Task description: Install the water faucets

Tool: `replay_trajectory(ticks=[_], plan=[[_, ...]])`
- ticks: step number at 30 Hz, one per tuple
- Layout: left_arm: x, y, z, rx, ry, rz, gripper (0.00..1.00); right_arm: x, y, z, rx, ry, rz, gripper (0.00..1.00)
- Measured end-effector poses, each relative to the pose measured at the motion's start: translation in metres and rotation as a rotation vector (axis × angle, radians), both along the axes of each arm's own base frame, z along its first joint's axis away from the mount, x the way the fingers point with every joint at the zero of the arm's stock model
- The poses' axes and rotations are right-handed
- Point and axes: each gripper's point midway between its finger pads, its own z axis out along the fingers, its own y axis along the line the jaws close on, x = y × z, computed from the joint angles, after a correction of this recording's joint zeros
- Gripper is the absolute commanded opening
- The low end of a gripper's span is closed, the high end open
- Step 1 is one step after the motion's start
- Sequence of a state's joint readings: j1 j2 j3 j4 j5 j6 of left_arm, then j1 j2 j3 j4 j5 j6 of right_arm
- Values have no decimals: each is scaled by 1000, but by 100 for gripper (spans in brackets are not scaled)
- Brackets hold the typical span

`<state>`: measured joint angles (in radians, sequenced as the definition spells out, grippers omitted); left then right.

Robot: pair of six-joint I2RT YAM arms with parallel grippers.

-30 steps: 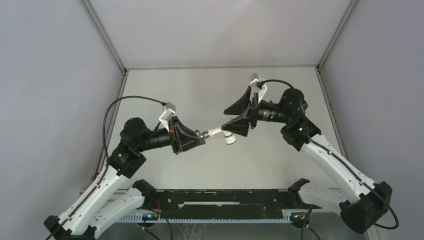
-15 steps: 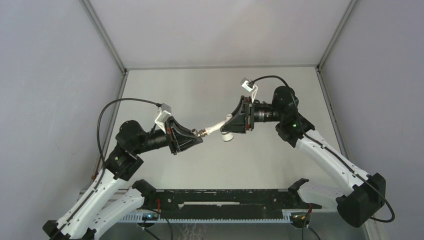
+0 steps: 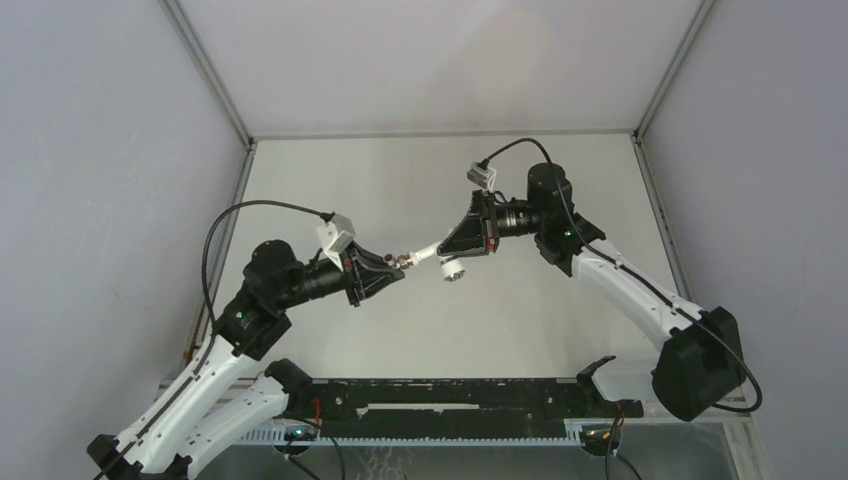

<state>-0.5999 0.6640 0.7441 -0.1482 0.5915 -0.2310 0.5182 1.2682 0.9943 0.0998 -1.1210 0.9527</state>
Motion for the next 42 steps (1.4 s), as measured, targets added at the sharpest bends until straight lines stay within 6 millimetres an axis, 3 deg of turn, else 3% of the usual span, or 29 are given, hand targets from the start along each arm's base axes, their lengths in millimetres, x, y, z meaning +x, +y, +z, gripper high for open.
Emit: replay_trajectory(ticks=[2, 5, 7, 12, 22, 30, 42], plan=[[7, 0, -12, 47, -40, 23, 0, 6, 1, -12, -34, 120, 1, 8], [17, -1, -31, 141, -116, 47, 0, 13, -2, -29, -80, 270, -15, 34], [22, -3, -42, 200, -158, 52, 0, 16, -6, -40, -100, 353, -33, 47], [30, -8, -65, 296, -204, 28, 0, 18, -15, -55, -109, 502, -54, 65], [35, -9, -71, 315, -207, 44, 0, 18, -20, -59, -115, 533, -47, 70], [50, -3, -84, 347, -147, 108, 0, 3, -24, -73, -168, 579, -11, 70], [48, -4, -93, 363, -108, 94, 0, -8, -20, -56, -134, 525, 33, 71]])
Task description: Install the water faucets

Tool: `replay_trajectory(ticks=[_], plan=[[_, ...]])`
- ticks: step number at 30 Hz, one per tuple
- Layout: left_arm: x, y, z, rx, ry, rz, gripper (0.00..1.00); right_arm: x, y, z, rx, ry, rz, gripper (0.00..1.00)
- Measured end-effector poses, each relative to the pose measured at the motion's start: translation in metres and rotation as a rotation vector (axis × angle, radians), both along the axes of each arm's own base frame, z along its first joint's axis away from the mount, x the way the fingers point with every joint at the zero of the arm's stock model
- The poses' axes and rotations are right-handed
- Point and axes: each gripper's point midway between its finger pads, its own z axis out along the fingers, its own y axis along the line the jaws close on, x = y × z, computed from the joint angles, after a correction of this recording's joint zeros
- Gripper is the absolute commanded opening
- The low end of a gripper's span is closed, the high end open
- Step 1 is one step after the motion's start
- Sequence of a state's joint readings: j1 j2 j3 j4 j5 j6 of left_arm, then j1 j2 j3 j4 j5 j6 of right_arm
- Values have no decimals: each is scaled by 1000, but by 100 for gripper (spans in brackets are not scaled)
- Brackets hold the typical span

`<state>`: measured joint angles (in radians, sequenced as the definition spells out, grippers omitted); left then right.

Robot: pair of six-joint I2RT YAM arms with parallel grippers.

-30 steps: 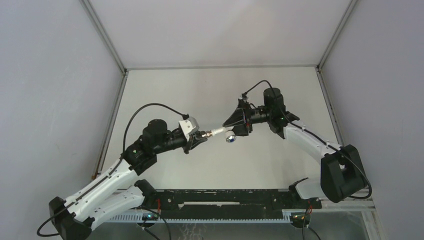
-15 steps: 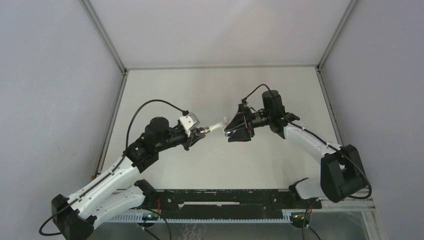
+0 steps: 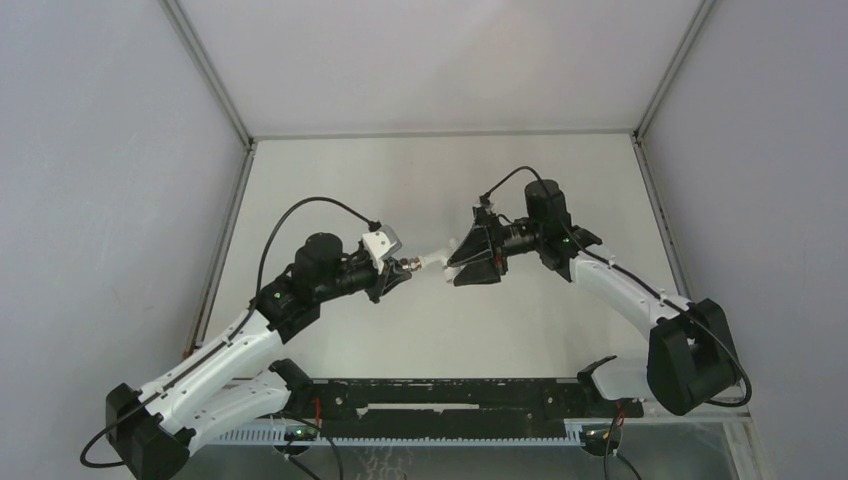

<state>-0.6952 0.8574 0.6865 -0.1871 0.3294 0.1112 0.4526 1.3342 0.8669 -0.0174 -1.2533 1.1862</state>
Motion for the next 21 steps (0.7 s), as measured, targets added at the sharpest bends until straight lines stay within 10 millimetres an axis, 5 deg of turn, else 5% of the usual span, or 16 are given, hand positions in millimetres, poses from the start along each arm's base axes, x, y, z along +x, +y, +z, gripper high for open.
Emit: replay_trajectory(ticks=[6, 13, 18, 21], plan=[[-4, -1, -2, -9, 29, -12, 0, 10, -16, 2, -18, -48, -73, 71], [-8, -4, 2, -50, 78, -23, 0, 20, -30, -29, -134, -118, -154, 72], [-14, -7, 6, -88, 120, -43, 0, 15, -30, -46, -138, -348, -212, 83], [-17, -9, 12, -108, 141, -54, 0, 2, -37, -40, -77, -527, -265, 84]])
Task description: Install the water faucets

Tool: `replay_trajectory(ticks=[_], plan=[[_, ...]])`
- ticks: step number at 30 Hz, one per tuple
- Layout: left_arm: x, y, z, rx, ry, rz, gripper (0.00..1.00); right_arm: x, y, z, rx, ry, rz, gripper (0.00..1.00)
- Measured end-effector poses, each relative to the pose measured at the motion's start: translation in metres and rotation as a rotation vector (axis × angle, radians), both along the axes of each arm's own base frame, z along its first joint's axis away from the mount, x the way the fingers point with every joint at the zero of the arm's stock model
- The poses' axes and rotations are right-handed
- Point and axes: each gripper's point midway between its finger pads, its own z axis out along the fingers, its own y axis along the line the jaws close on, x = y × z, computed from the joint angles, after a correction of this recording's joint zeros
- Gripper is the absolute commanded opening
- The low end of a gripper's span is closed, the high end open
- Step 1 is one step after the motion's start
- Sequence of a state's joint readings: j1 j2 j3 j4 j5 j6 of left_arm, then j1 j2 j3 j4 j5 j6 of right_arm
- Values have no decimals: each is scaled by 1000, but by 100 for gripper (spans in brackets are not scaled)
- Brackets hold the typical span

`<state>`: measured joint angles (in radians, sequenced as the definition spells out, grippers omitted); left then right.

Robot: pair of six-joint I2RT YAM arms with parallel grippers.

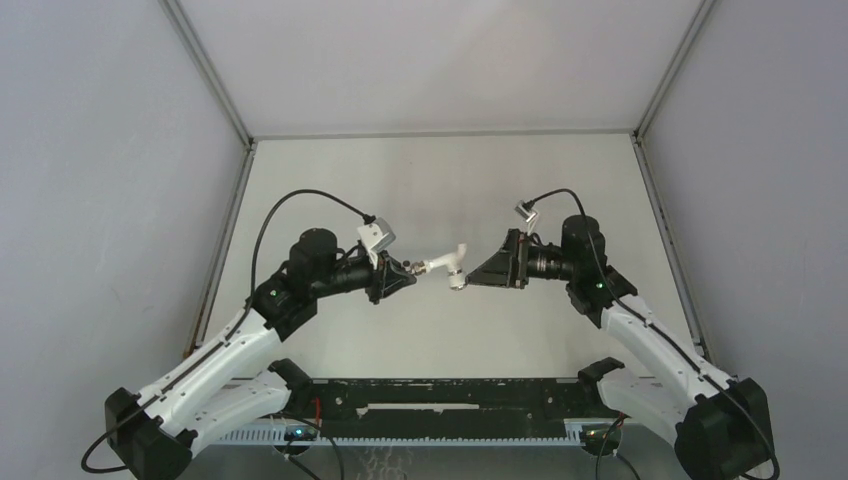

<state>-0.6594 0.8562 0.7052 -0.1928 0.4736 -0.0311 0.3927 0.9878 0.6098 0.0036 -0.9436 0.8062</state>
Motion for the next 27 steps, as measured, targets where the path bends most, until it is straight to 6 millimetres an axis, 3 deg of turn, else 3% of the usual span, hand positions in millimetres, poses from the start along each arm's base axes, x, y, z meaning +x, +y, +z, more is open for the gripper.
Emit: replay_trajectory(ticks=[4, 9, 12, 16, 27], plan=[[-5, -2, 10, -39, 27, -14, 0, 10, 1, 19, 42, -150, -28, 84], [-10, -3, 14, -68, 58, -32, 0, 24, 14, 5, 49, -100, -11, 86], [-10, -3, 14, -72, 66, -29, 0, 17, 28, 0, 61, -51, 38, 86], [-10, -3, 14, -75, 73, -23, 0, -1, 42, 7, 97, -36, 115, 86], [-7, -6, 24, -105, 47, -33, 0, -16, 46, 35, 117, 9, 182, 83]])
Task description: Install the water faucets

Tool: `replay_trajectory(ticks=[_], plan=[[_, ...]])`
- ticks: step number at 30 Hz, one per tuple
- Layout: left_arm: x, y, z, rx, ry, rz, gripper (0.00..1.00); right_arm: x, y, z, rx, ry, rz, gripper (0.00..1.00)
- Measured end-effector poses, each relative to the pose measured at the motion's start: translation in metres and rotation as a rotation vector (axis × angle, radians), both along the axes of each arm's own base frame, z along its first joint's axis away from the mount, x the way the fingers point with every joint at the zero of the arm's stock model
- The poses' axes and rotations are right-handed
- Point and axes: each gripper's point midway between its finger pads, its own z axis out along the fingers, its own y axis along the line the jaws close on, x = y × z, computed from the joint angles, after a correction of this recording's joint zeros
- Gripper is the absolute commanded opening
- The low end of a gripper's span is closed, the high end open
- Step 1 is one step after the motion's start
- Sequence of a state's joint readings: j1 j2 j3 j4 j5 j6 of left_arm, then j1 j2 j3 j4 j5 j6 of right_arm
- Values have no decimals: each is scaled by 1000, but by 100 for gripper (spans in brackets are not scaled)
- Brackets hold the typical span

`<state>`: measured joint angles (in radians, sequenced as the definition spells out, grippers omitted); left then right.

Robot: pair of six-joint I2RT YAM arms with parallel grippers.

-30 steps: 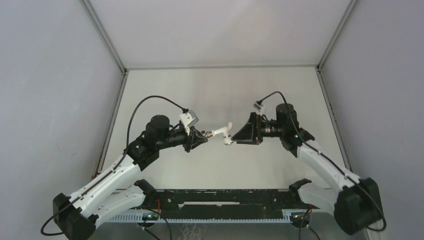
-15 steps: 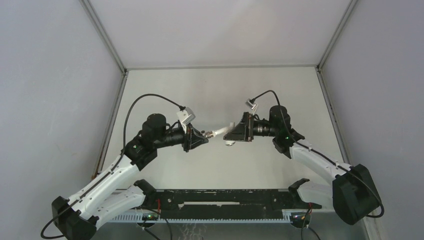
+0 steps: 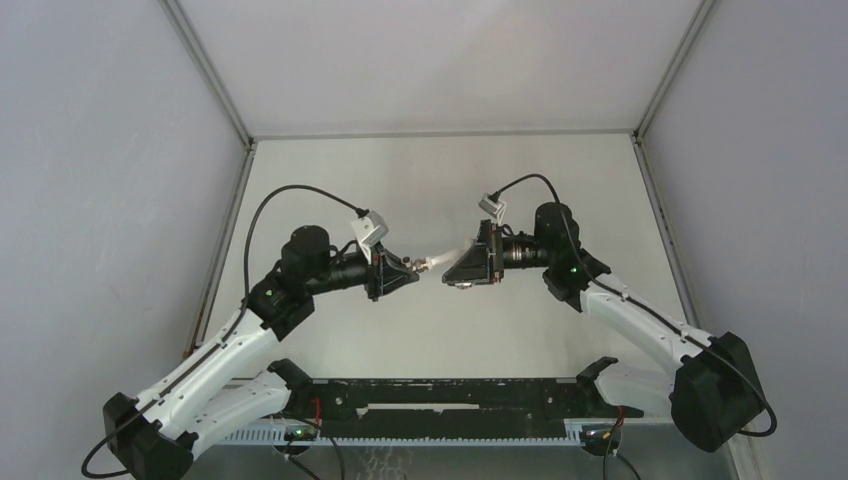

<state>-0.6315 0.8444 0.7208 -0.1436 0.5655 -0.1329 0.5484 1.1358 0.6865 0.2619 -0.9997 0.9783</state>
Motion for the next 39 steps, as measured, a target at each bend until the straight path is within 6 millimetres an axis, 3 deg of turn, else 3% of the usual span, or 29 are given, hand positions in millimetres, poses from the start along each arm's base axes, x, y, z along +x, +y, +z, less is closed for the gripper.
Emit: replay_trajectory(ticks=[5, 12, 14, 19, 20, 23, 26, 34, 39], plan=[[2, -3, 10, -23, -29, -7, 0, -6, 0, 17, -5, 30, 51, 65], [3, -1, 4, -3, -18, 2, 0, -9, 3, 9, -33, 163, 102, 7], [3, 0, 2, 5, -14, 6, 0, -9, 4, 6, -42, 190, 102, 0], [4, 1, 0, 16, -31, 5, 0, -7, 4, 5, -58, 270, 89, 1], [4, 1, 1, 17, -38, 6, 0, -6, 5, 5, -61, 297, 84, 11], [7, 5, 2, 33, -85, 19, 0, 0, 6, 6, -62, 403, 60, 57], [10, 9, -2, 58, -103, 32, 0, 4, 6, 10, -57, 469, 41, 71], [14, 14, -14, 102, -74, 70, 0, 6, 0, 13, -62, 508, 19, 74], [13, 12, -20, 112, -53, 53, 0, -1, -3, 24, -36, 438, 31, 75]])
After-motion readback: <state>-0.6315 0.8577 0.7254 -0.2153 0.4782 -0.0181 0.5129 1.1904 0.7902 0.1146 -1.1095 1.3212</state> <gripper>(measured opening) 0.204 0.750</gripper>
